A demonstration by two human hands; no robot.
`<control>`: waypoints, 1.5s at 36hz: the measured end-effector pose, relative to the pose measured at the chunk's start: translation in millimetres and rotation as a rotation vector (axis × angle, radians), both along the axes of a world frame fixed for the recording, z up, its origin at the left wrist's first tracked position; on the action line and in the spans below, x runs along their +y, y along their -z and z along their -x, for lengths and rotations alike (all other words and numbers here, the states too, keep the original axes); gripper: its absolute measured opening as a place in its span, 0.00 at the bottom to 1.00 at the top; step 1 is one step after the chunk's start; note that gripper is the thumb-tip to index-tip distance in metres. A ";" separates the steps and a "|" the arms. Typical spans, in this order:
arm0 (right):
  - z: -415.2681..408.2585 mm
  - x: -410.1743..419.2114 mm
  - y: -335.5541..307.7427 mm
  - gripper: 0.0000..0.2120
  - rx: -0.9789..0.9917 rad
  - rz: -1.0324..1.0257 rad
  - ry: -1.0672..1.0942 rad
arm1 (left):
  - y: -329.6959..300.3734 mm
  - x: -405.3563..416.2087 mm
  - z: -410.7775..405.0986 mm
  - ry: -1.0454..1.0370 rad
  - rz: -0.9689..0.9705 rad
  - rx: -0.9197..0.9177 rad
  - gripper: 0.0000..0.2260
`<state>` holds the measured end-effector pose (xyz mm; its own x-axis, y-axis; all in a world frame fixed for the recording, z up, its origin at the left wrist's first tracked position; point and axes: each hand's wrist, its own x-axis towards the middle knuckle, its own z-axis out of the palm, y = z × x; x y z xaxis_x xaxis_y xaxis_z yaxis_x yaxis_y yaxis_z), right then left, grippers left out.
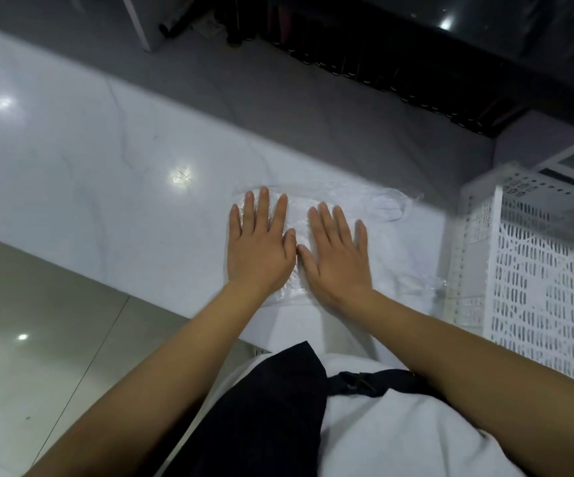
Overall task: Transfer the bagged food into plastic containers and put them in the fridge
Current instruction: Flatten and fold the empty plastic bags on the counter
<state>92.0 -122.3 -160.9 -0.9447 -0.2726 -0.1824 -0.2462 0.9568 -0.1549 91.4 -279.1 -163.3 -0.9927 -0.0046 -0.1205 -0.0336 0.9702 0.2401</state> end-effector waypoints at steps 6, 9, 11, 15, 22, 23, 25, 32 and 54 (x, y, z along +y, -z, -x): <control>0.0 47.0 1.5 0.34 0.031 -0.026 0.025 | 3.6 -0.7 0.2 0.014 0.020 -0.006 0.29; 1.9 64.0 1.8 0.35 0.037 -0.040 0.054 | 3.2 -1.6 0.2 0.022 0.019 -0.009 0.30; 2.6 73.5 0.0 0.35 0.033 -0.052 0.086 | 1.0 -2.0 0.1 0.028 0.021 -0.023 0.31; 0.1 85.5 -6.0 0.34 0.007 -0.052 0.138 | -6.7 -3.8 1.9 0.060 0.003 -0.098 0.32; -23.1 54.1 -40.4 0.33 0.032 0.106 -0.033 | -39.1 -17.9 34.4 0.052 -0.179 0.035 0.30; -30.8 47.8 -42.6 0.33 0.001 0.113 -0.094 | -42.5 -19.8 45.0 0.084 -0.198 0.015 0.30; -44.6 38.9 -42.8 0.32 -0.066 0.124 -0.198 | -46.6 -21.7 68.2 0.150 -0.190 -0.076 0.31; -50.5 39.0 -37.9 0.33 -0.191 0.083 -0.260 | -62.9 -14.7 119.5 0.227 -0.003 -0.268 0.30; -39.1 51.3 -76.1 0.30 -0.297 0.140 -0.238 | -97.6 0.8 10.4 0.350 -0.073 -0.141 0.22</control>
<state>131.1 -71.0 -84.7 -0.7638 -0.5189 -0.3838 -0.3833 0.8431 -0.3772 81.0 -278.3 -65.6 -0.9061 0.3457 -0.2438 0.2593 0.9092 0.3257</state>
